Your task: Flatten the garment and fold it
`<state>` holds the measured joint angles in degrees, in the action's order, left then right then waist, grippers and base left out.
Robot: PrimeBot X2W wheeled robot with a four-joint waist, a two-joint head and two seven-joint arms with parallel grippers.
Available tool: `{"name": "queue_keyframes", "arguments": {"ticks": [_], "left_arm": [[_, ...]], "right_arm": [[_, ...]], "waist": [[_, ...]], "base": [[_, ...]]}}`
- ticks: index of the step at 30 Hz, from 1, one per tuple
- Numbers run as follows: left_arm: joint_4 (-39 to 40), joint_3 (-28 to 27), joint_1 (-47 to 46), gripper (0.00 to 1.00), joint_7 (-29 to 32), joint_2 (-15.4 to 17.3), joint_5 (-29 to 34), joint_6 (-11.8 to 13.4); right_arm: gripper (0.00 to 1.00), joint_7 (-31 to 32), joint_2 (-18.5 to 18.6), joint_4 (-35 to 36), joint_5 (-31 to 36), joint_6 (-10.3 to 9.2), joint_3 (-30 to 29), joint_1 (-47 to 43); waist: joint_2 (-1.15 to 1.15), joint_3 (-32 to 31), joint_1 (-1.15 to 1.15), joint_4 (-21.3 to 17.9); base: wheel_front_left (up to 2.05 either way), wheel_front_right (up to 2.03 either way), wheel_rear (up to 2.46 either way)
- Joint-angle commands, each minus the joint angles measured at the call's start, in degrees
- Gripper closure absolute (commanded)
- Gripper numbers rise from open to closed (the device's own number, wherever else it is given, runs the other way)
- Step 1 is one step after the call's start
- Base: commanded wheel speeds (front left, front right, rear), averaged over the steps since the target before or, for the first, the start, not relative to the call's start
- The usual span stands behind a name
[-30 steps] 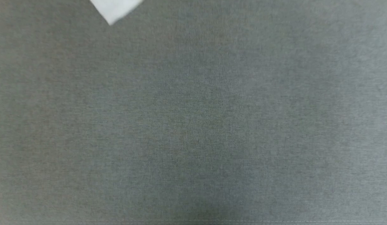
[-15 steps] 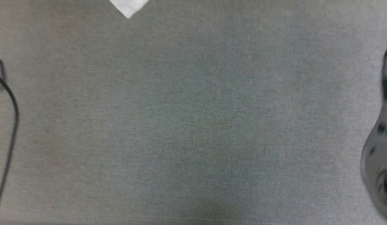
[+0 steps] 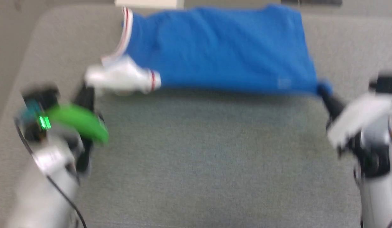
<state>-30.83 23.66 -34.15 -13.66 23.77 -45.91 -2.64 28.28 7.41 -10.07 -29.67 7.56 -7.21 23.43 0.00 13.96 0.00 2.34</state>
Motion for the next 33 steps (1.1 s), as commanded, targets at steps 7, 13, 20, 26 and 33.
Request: {"name": "queue_keyframes", "arguments": {"ticks": [7, 13, 20, 26, 33], "left_arm": [[8.5, 0.3, 21.4, 1.0, 4.3, -0.5, -6.2, 5.5], [14.3, 1.8, 34.1, 1.0, 11.9, 1.8, -9.0, 11.4], [19.2, 2.2, 40.2, 1.0, 16.2, 4.4, -9.9, 16.0], [24.9, 0.5, 39.0, 1.0, 14.8, 5.8, -9.1, 17.0], [27.6, 0.9, 27.8, 1.0, 17.4, 8.4, -6.2, 14.3]], "right_arm": [[1.0, 1.0, 0.1, 4.8, -0.2, -0.08, -1.4, -17.2], [1.0, 3.4, 0.7, 7.8, 1.3, -0.08, -1.6, -27.7], [1.0, 8.5, -0.2, 9.6, 2.5, -0.08, -2.7, -35.3], [1.0, 8.7, -1.5, 12.9, 4.0, -0.08, -3.8, -33.7], [1.0, 8.8, -0.7, 14.4, 7.6, -0.08, -4.1, -24.9]], "waist": [[0.0, -11.5, 0.0, 2.3], [0.0, -13.3, 0.0, 2.5], [0.0, -13.5, 0.0, 2.8], [0.0, -12.3, 0.0, 1.8], [0.0, -7.1, 0.0, 0.9]], "base": [[0.0, 0.0, 0.0], [0.0, 0.0, 0.0], [0.0, 0.0, 0.0], [0.0, 0.0, 0.0], [0.0, 0.0, 0.0]]}}
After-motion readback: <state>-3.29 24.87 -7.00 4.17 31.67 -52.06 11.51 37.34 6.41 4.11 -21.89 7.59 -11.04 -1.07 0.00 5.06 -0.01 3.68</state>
